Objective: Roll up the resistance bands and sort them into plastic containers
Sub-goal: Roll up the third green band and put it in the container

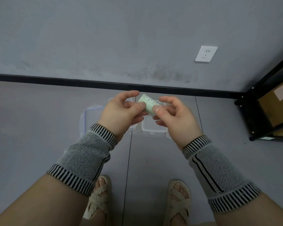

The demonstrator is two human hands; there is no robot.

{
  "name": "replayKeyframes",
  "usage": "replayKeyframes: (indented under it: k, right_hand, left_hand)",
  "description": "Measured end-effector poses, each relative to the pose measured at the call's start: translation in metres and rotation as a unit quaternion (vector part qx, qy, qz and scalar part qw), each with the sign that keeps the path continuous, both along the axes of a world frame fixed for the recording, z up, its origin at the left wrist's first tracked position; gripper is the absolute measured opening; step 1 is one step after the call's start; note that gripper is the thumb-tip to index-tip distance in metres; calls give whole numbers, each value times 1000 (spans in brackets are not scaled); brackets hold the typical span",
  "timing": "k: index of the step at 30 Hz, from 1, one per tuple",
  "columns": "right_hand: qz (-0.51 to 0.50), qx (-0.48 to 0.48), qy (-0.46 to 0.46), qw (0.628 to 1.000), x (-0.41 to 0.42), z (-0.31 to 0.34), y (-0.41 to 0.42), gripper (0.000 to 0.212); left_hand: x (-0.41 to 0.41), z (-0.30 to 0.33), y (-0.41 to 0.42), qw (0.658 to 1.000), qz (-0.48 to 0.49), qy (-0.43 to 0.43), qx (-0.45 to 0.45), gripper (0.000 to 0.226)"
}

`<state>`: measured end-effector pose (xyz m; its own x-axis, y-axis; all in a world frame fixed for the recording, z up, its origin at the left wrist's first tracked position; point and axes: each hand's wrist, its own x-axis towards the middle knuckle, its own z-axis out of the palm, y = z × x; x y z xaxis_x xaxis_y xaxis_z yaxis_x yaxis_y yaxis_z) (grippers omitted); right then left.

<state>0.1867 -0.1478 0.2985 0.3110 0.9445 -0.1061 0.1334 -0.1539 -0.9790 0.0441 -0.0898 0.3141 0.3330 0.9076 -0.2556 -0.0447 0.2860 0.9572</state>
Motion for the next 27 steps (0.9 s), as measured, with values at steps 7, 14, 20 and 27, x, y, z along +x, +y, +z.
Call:
replayKeyframes:
  k: [7, 14, 20, 27]
  right_hand:
    - [-21, 8, 87, 996, 3, -1, 1, 23]
    - [-9, 13, 91, 996, 7, 3, 0, 21]
    - [-53, 13, 157, 986, 5, 2, 1, 19]
    - [-48, 19, 154, 987, 6, 4, 2, 19]
  left_hand:
    - [1, 0, -1, 997, -62, 33, 12, 24]
    - [-2, 2, -1, 996, -67, 55, 36, 27]
    - [1, 0, -2, 997, -37, 45, 49, 25]
    - [1, -2, -2, 997, -23, 43, 56, 23]
